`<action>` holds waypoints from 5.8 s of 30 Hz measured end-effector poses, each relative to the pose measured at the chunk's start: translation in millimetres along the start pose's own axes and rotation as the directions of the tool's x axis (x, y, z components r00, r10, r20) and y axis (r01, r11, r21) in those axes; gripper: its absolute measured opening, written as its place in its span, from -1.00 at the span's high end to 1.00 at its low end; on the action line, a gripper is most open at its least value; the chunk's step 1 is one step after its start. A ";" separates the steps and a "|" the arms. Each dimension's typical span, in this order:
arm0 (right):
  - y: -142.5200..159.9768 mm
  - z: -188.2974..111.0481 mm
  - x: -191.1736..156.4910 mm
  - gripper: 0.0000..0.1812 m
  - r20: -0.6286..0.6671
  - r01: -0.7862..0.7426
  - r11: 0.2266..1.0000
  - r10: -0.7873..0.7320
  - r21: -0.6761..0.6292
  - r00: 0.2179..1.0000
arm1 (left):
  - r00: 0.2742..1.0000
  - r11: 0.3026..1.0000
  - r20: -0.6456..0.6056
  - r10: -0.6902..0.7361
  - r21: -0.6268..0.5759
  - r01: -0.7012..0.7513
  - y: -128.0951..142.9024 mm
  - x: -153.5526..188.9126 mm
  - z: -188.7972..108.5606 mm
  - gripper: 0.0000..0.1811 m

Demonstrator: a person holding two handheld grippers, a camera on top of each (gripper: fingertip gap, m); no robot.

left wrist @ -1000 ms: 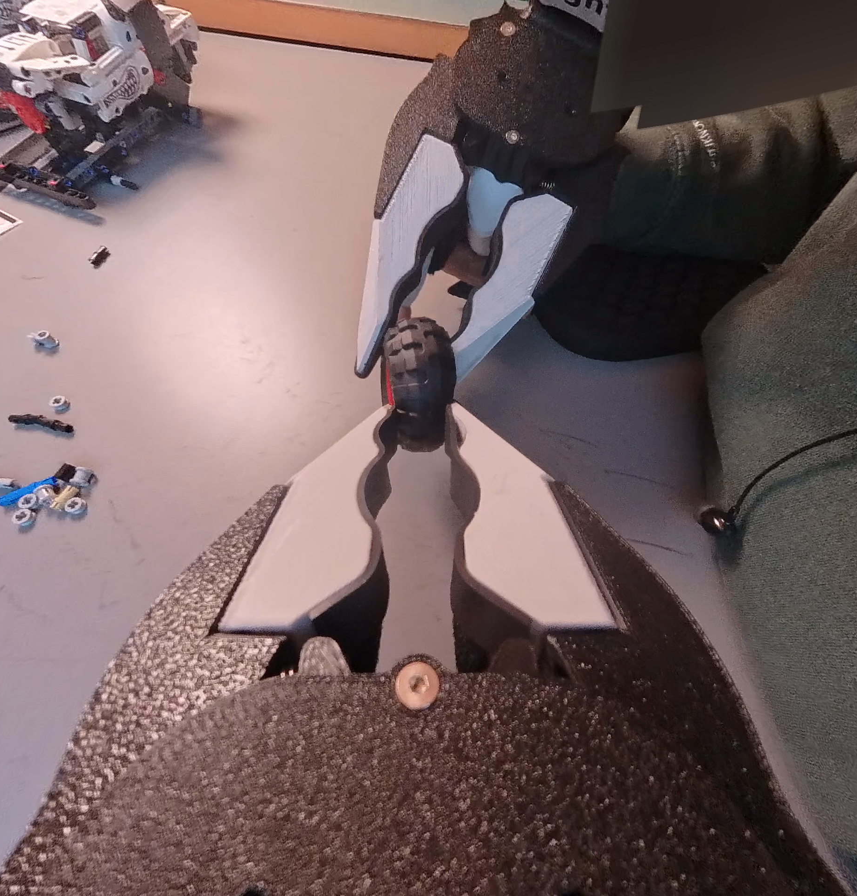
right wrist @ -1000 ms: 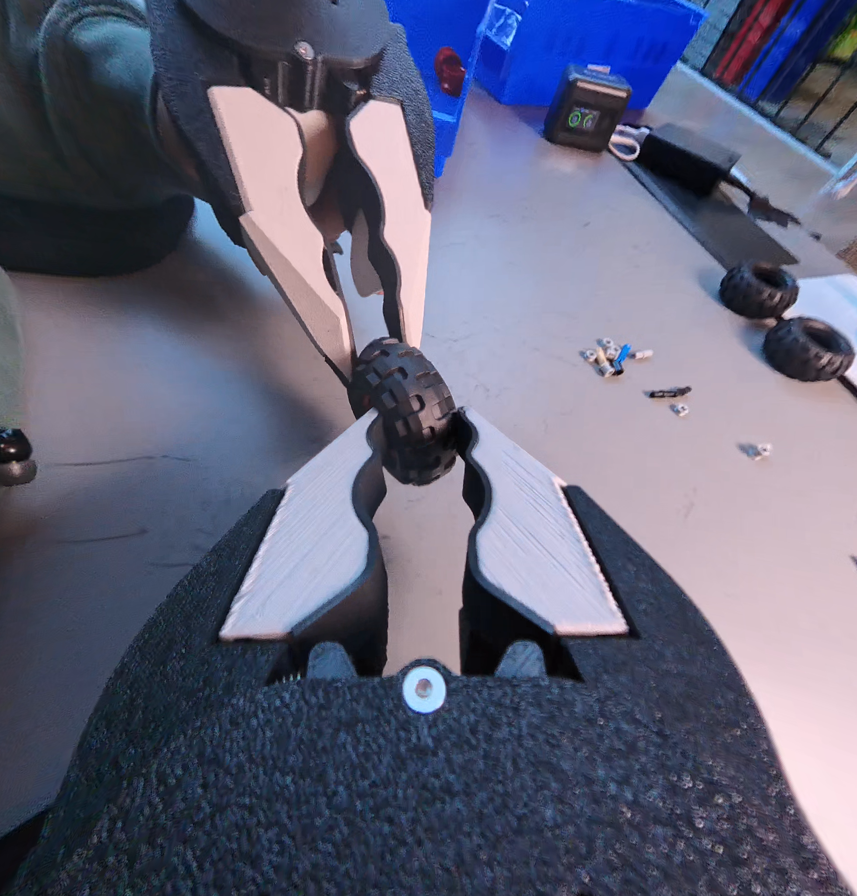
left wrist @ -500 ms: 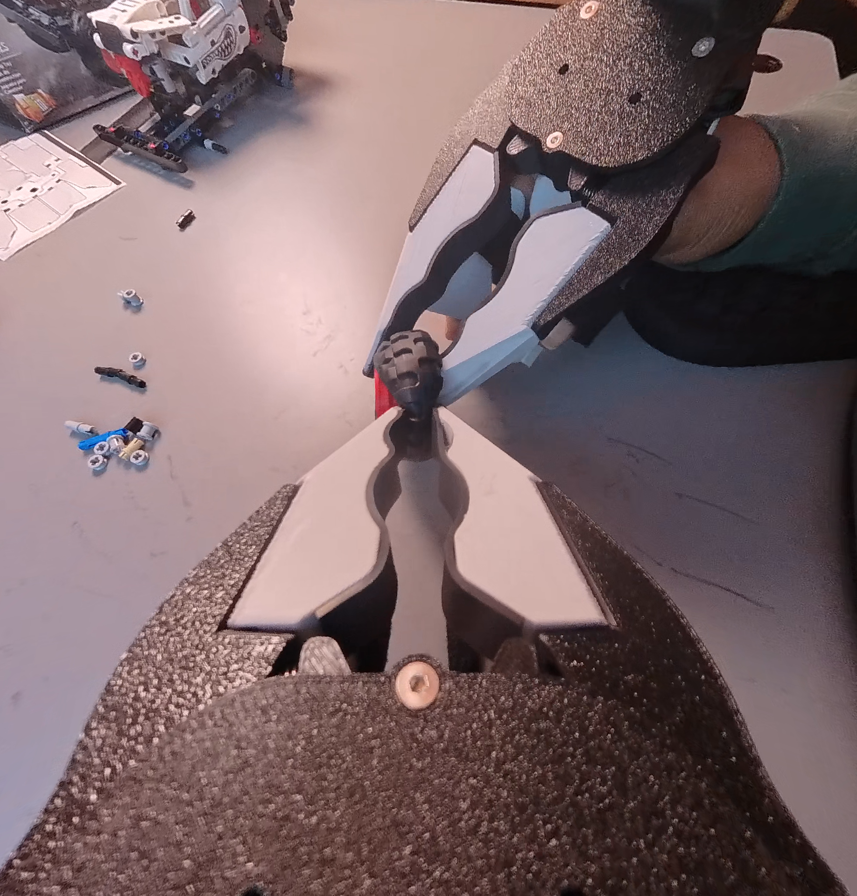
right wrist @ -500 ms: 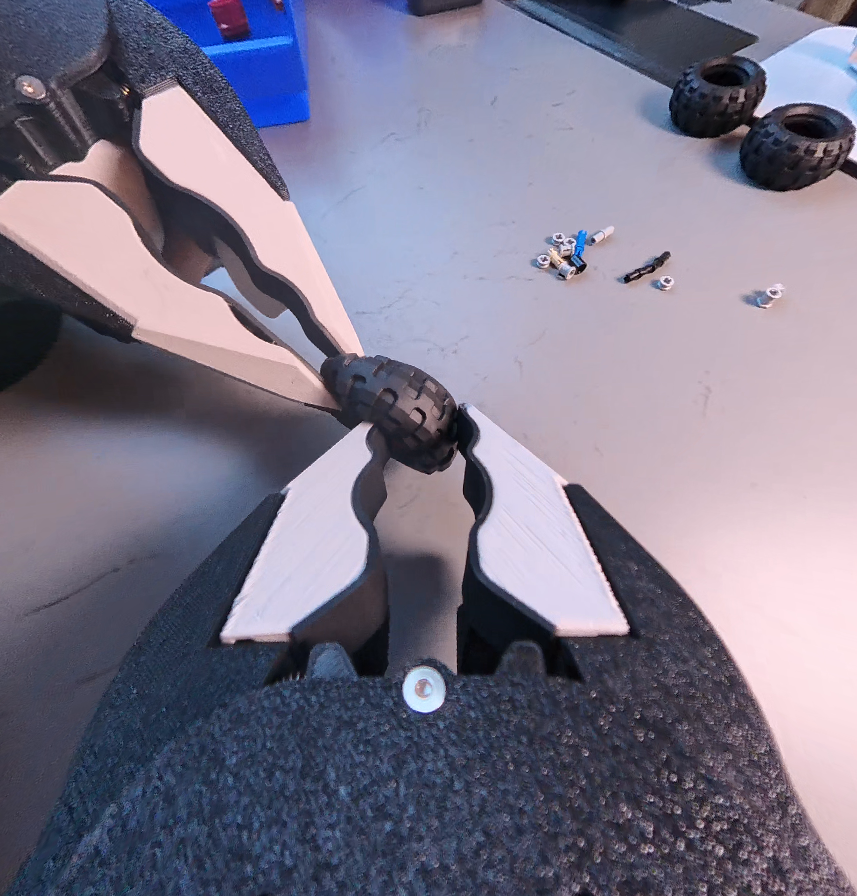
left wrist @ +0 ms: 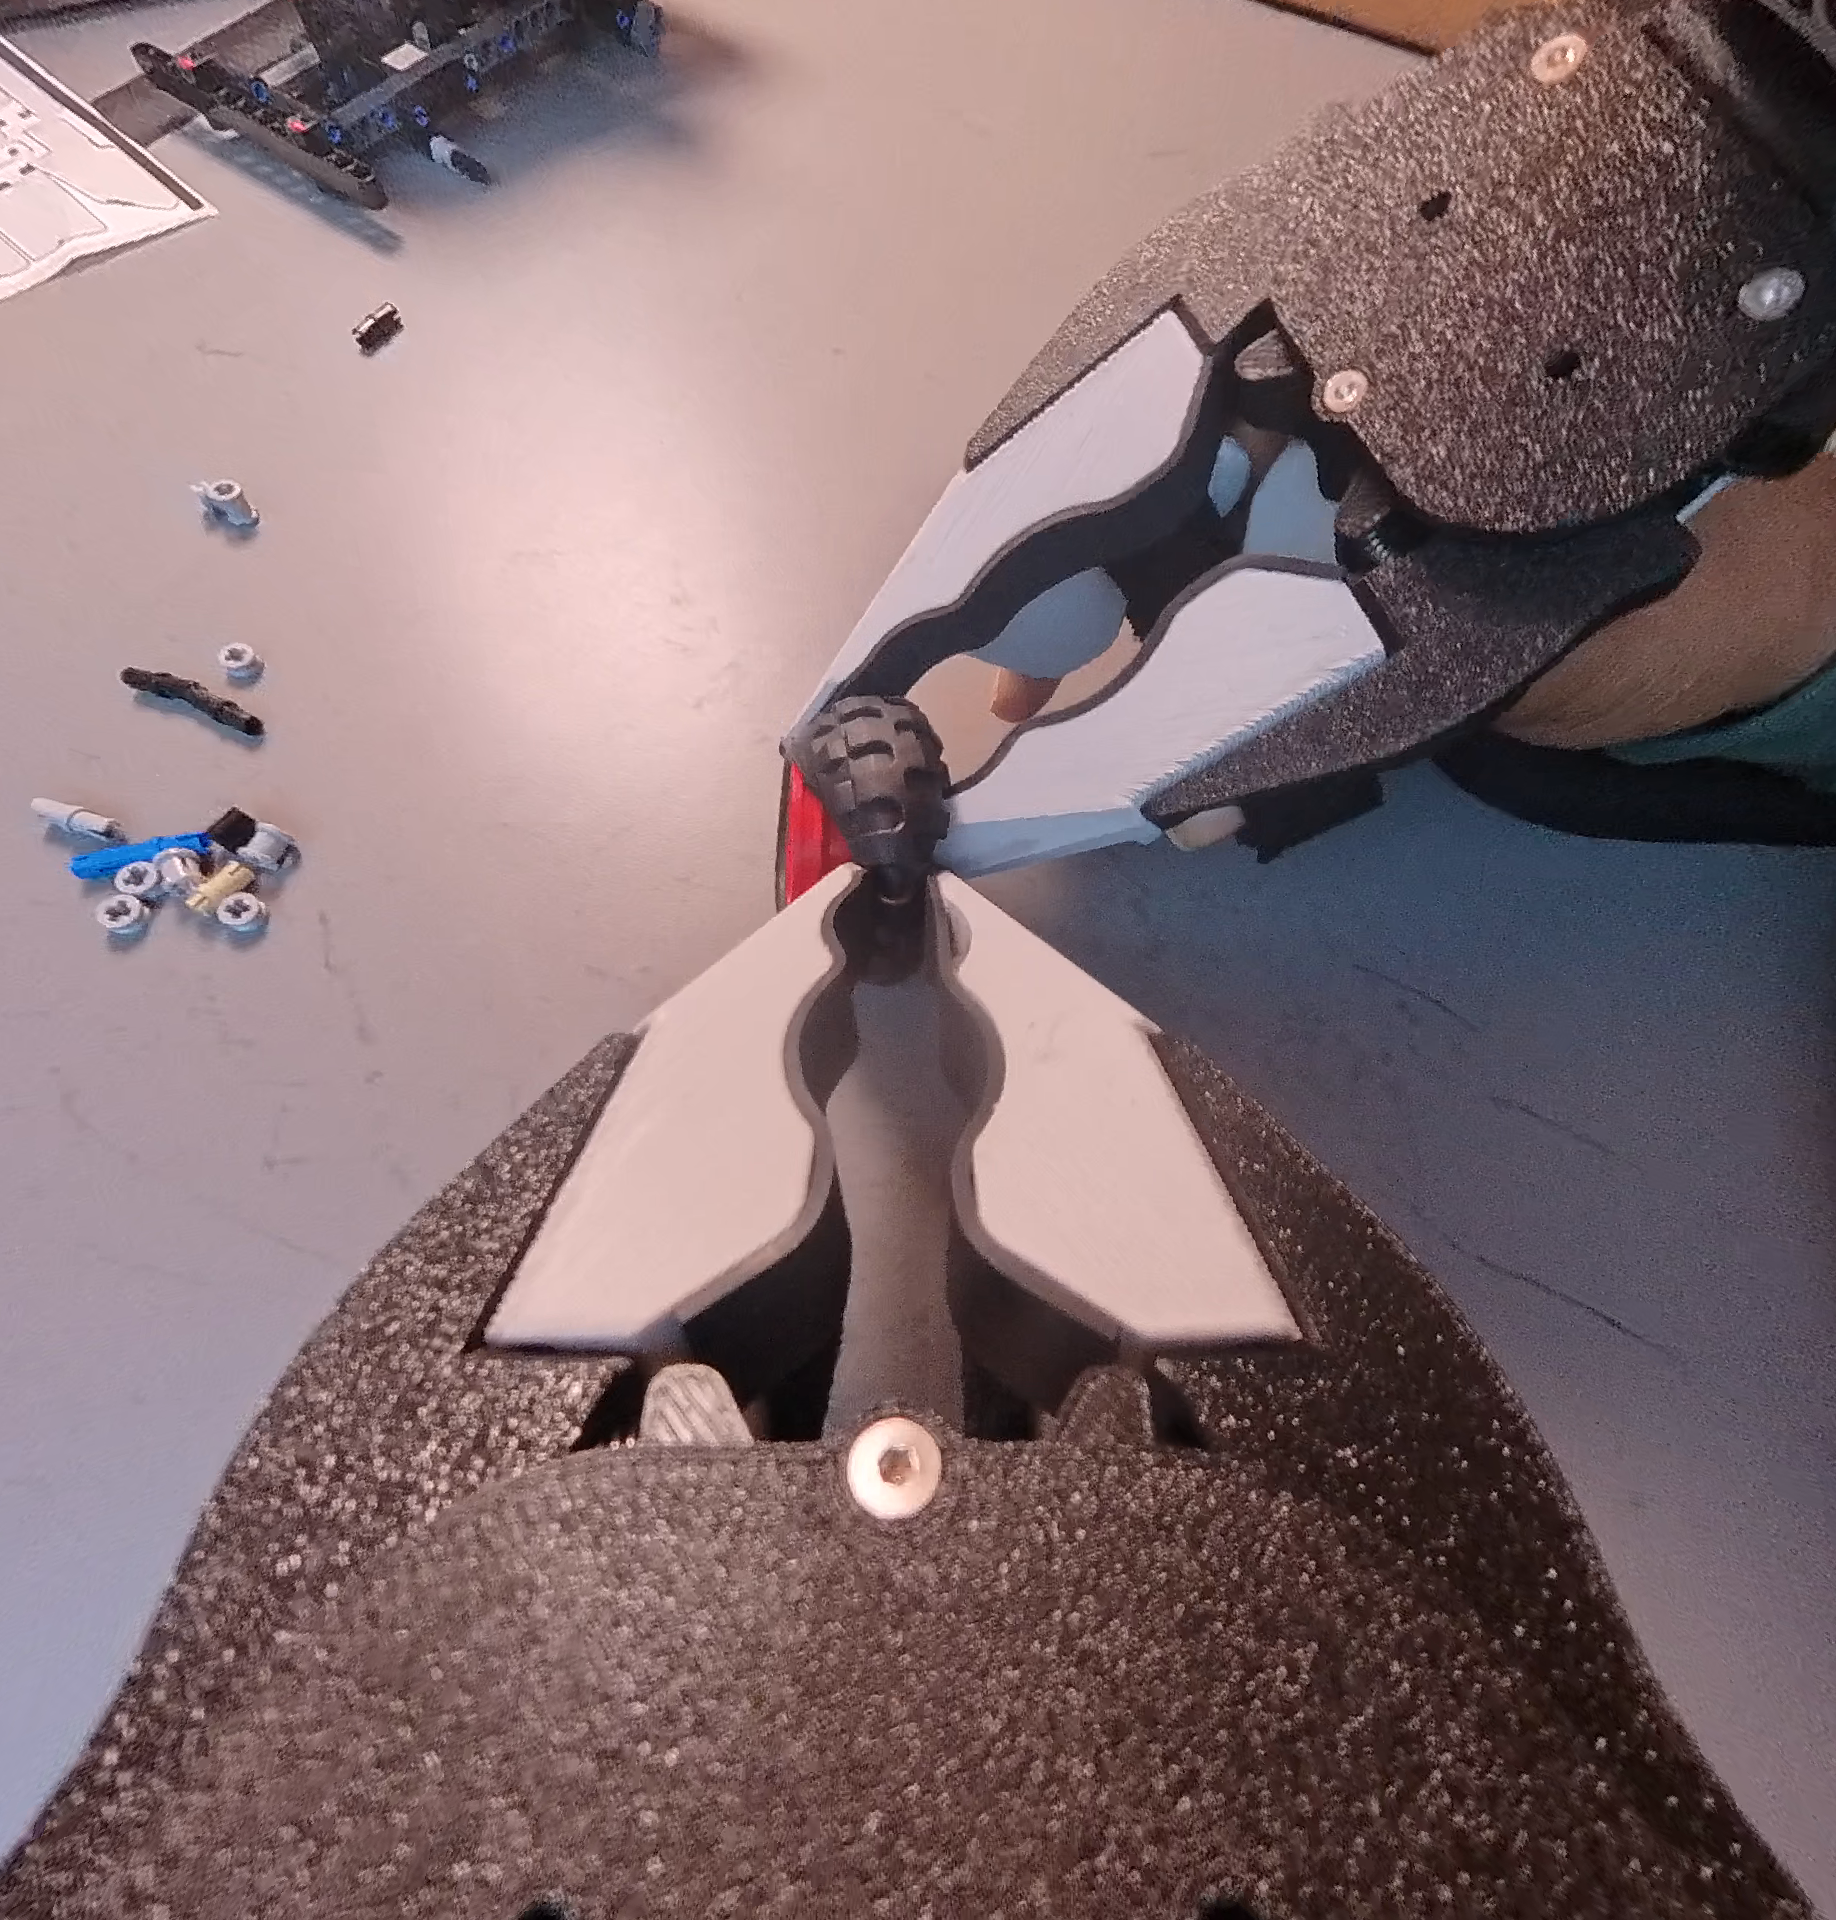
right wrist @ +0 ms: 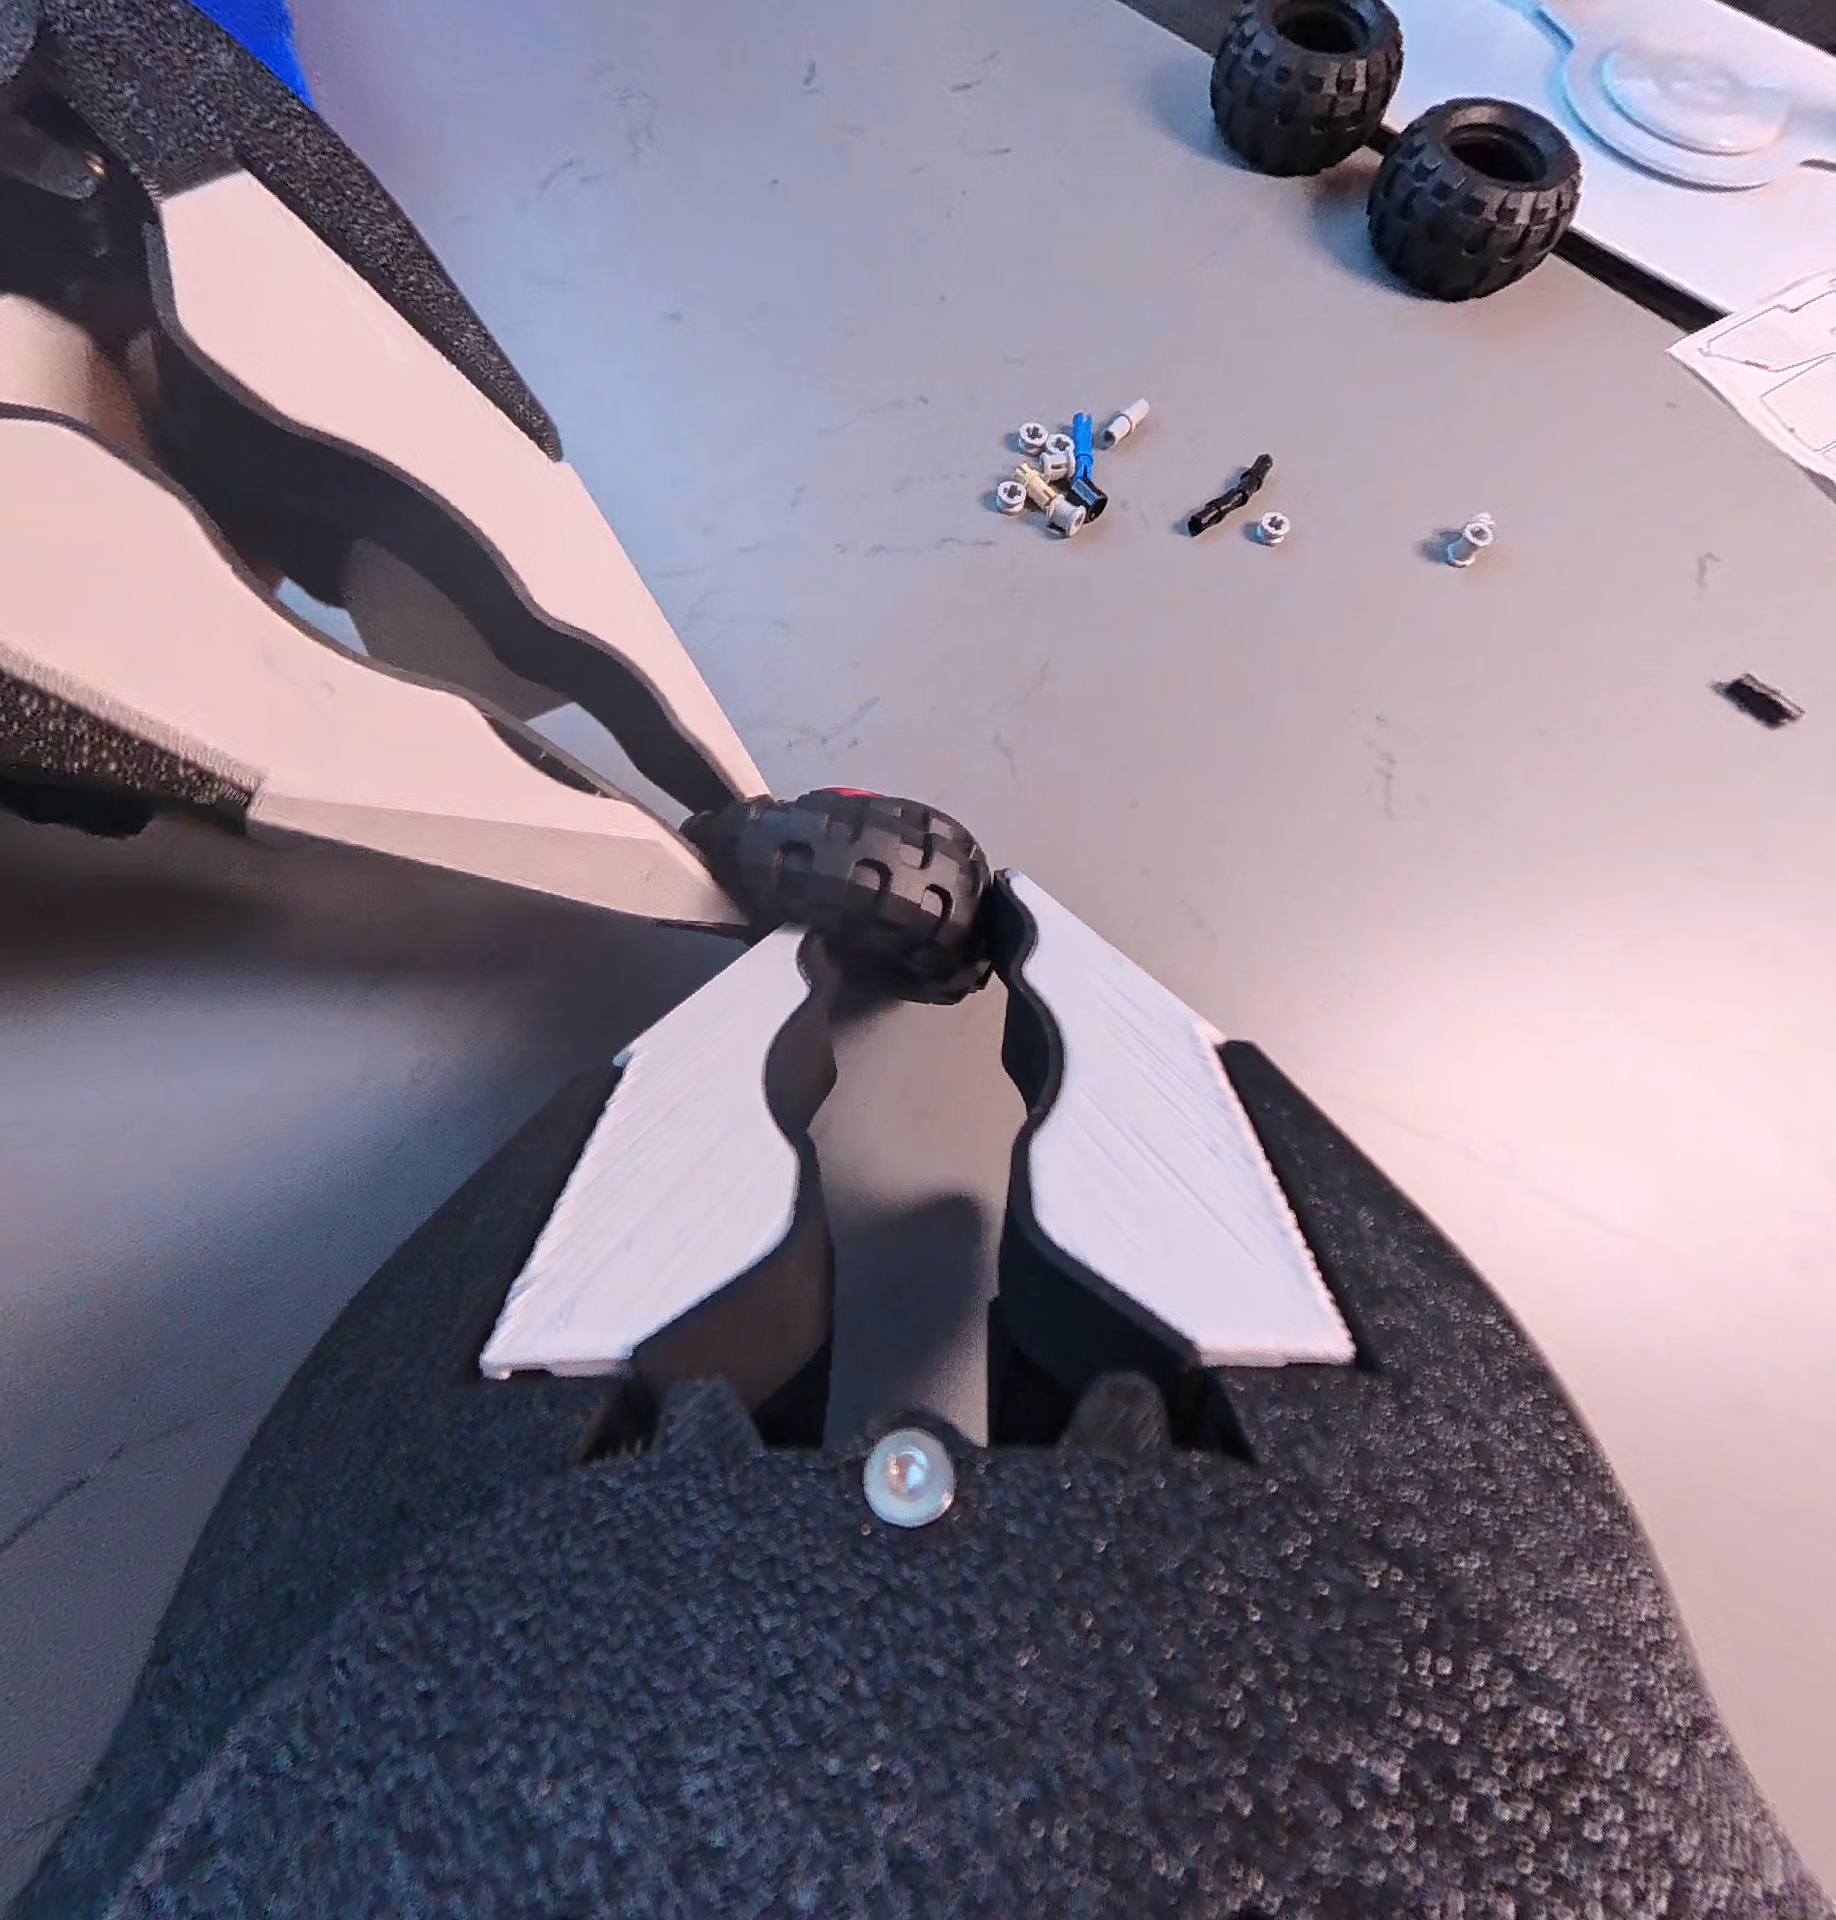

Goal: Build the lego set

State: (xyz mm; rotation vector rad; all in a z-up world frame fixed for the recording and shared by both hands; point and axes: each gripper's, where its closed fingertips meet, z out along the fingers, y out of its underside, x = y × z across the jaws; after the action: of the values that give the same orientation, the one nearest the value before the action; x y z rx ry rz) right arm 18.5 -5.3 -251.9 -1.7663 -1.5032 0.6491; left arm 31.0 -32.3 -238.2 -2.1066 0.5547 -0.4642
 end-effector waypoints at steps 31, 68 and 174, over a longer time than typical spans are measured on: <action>-18.3 21.0 15.1 0.96 0.104 0.171 0.984 -0.176 0.048 0.979 | 0.991 0.986 0.083 0.108 -0.137 -0.096 -6.7 -20.6 9.7 0.99; -27.6 26.3 12.8 0.80 0.110 0.269 0.962 -0.273 0.053 0.956 | 0.984 0.983 0.054 -0.170 -0.064 0.173 6.4 -44.9 -10.0 0.85; -68.6 -75.4 20.6 1.00 0.449 -0.016 0.841 -0.272 0.541 0.851 | 0.990 0.933 -0.131 -0.055 0.347 0.097 -84.8 18.7 -40.1 0.91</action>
State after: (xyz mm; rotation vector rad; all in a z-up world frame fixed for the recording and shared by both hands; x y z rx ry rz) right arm 37.5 4.3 -150.1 -1.0894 -1.5586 1.3956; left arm 44.1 -25.8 -143.7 -1.7671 0.4216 -0.6852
